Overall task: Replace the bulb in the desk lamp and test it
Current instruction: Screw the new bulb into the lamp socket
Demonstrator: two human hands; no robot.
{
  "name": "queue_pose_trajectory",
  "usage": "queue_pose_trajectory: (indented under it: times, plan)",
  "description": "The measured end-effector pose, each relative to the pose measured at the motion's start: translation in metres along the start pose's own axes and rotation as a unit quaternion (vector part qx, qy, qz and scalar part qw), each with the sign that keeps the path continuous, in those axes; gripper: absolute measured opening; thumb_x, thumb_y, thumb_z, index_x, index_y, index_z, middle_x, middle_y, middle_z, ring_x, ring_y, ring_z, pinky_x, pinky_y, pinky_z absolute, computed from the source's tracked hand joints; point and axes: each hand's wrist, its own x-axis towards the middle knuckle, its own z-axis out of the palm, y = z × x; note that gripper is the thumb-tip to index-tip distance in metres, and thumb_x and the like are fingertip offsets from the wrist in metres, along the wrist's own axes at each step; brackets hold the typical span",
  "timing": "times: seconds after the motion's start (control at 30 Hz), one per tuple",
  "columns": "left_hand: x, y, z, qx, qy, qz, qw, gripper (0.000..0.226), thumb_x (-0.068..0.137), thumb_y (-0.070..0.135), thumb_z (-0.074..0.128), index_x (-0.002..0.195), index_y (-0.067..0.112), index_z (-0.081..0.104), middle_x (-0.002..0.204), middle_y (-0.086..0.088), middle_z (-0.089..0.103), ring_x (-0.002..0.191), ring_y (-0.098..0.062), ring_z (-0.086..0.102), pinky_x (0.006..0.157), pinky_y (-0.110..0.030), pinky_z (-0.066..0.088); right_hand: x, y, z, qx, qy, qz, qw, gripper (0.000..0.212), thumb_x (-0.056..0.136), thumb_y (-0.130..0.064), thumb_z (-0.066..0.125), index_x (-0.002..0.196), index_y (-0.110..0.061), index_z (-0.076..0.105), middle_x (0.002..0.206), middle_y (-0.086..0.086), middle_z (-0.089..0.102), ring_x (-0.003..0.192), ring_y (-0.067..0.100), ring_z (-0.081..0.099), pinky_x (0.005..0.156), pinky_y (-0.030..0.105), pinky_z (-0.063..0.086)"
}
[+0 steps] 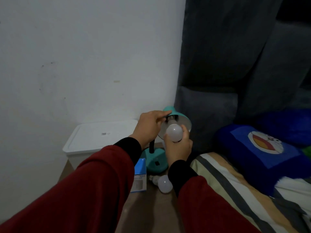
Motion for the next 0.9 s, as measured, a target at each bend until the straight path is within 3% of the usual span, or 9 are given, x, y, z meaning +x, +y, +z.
queue_pose_trajectory:
  times: [0.2, 0.33, 0.4, 0.47, 0.57, 0.67, 0.77, 0.83, 0.9]
  plan:
    - [0.005, -0.002, -0.001, -0.019, 0.004, -0.02, 1.0, 0.034, 0.091, -0.003, 0.053, 0.117, 0.014, 0.067, 0.121, -0.009, 0.067, 0.107, -0.009, 0.06, 0.076, 0.017, 0.03, 0.009, -0.002, 0.012, 0.004, -0.003, 0.014, 1.0, 0.064, 0.08, -0.028, 0.069, 0.138, -0.024, 0.041, 0.135, 0.014, 0.046, 0.122, 0.031, 0.049, 0.102, 0.034, 0.041]
    - [0.006, -0.002, -0.002, -0.019, -0.001, -0.021, 1.0, 0.036, 0.091, -0.004, 0.052, 0.117, 0.016, 0.066, 0.121, -0.008, 0.067, 0.105, -0.006, 0.059, 0.074, 0.018, 0.029, 0.009, -0.006, 0.015, 0.091, -0.002, 0.066, 0.994, 0.07, 0.085, -0.042, 0.062, 0.144, -0.027, 0.028, 0.133, 0.011, 0.054, 0.117, 0.029, 0.057, 0.096, 0.032, 0.047]
    - [0.007, -0.003, -0.004, -0.017, -0.003, -0.02, 1.0, 0.036, 0.091, -0.003, 0.053, 0.118, 0.016, 0.066, 0.122, -0.009, 0.066, 0.105, -0.006, 0.057, 0.074, 0.018, 0.029, 0.008, -0.007, 0.017, 0.088, -0.01, 0.07, 0.994, 0.073, 0.082, -0.044, 0.064, 0.143, -0.027, 0.029, 0.132, 0.011, 0.056, 0.115, 0.028, 0.058, 0.099, 0.038, 0.048]
    - [0.007, -0.003, -0.004, -0.018, -0.01, -0.019, 1.0, 0.036, 0.091, -0.003, 0.052, 0.118, 0.015, 0.066, 0.122, -0.009, 0.066, 0.099, 0.0, 0.053, 0.073, 0.017, 0.03, 0.007, -0.006, 0.02, 0.082, -0.006, 0.068, 0.994, 0.074, 0.074, -0.041, 0.072, 0.137, -0.027, 0.035, 0.131, 0.01, 0.056, 0.114, 0.027, 0.058, 0.1, 0.042, 0.048]
    - [0.006, -0.002, -0.002, -0.021, -0.008, -0.02, 1.0, 0.034, 0.091, -0.003, 0.052, 0.118, 0.015, 0.066, 0.121, -0.009, 0.067, 0.096, 0.001, 0.05, 0.071, 0.017, 0.029, 0.007, -0.003, 0.02, 0.112, 0.004, 0.078, 0.991, 0.063, 0.074, -0.026, 0.074, 0.126, -0.026, 0.04, 0.121, 0.011, 0.061, 0.101, 0.025, 0.063, 0.091, 0.038, 0.053]
    - [0.007, -0.003, -0.002, -0.027, -0.01, -0.027, 0.999, 0.035, 0.092, -0.003, 0.051, 0.118, 0.016, 0.066, 0.122, -0.008, 0.066, 0.096, 0.002, 0.051, 0.071, 0.018, 0.029, 0.006, -0.002, 0.019, 0.119, 0.009, 0.096, 0.988, 0.053, 0.078, -0.034, 0.071, 0.122, -0.018, 0.044, 0.117, 0.01, 0.064, 0.099, 0.025, 0.065, 0.089, 0.037, 0.054]
    - [0.008, -0.003, -0.002, -0.029, -0.014, -0.032, 0.999, 0.034, 0.092, -0.001, 0.051, 0.118, 0.017, 0.066, 0.124, -0.007, 0.065, 0.097, 0.002, 0.049, 0.07, 0.019, 0.028, 0.007, -0.003, 0.023, 0.099, 0.021, 0.1, 0.99, 0.066, 0.074, -0.042, 0.073, 0.128, -0.015, 0.046, 0.126, 0.011, 0.057, 0.108, 0.026, 0.06, 0.096, 0.04, 0.051]
    - [0.008, -0.002, -0.002, -0.031, -0.015, -0.032, 0.999, 0.034, 0.092, -0.001, 0.052, 0.118, 0.017, 0.066, 0.124, -0.007, 0.065, 0.098, 0.002, 0.049, 0.07, 0.019, 0.027, 0.007, -0.002, 0.022, 0.113, 0.016, 0.092, 0.989, 0.077, 0.07, -0.032, 0.077, 0.135, -0.022, 0.038, 0.128, 0.008, 0.052, 0.106, 0.025, 0.059, 0.095, 0.038, 0.051]
    - [0.008, -0.002, -0.001, -0.034, -0.012, -0.033, 0.999, 0.034, 0.092, -0.001, 0.052, 0.118, 0.016, 0.066, 0.124, -0.007, 0.065, 0.101, 0.001, 0.05, 0.071, 0.019, 0.027, 0.008, -0.002, 0.021, 0.124, 0.007, 0.081, 0.989, 0.07, 0.073, -0.025, 0.076, 0.131, -0.03, 0.038, 0.124, 0.006, 0.052, 0.099, 0.022, 0.061, 0.088, 0.035, 0.054]
